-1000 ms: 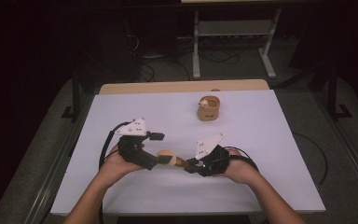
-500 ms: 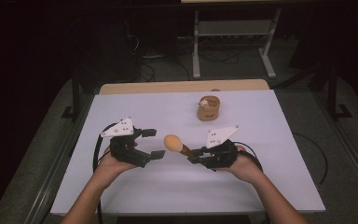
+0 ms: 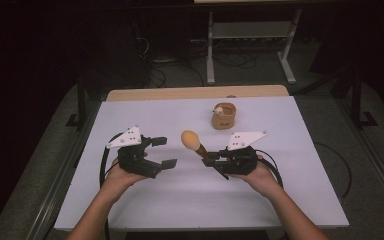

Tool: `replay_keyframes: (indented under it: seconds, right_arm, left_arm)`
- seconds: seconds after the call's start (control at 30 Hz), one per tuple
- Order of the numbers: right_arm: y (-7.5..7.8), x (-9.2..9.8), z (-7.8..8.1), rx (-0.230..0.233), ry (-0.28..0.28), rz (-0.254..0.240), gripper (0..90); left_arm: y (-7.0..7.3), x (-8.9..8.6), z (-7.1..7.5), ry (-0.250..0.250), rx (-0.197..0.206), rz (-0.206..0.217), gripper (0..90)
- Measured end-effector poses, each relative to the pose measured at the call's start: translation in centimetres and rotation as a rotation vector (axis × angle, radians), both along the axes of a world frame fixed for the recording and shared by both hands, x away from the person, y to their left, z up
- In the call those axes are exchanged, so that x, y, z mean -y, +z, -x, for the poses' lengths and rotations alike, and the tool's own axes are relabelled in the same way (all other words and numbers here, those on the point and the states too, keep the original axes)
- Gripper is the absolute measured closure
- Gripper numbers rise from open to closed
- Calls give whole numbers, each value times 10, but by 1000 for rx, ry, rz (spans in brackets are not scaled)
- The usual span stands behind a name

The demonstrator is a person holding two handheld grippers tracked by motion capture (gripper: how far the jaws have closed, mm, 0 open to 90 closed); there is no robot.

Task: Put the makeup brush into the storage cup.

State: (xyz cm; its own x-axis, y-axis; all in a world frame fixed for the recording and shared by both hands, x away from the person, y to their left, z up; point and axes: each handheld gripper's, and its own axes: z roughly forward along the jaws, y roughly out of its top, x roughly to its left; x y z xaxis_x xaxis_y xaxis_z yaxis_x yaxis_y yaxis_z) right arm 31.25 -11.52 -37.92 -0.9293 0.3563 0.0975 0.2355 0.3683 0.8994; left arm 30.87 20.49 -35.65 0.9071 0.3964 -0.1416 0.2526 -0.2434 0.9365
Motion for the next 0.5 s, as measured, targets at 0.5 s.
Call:
replay_keyframes:
  seconds: [0.5]
  right_arm:
    - [1,-9,5,-14,-37,-124,729]
  left_arm:
    - [-4,13,2,-34,-12,50,140]
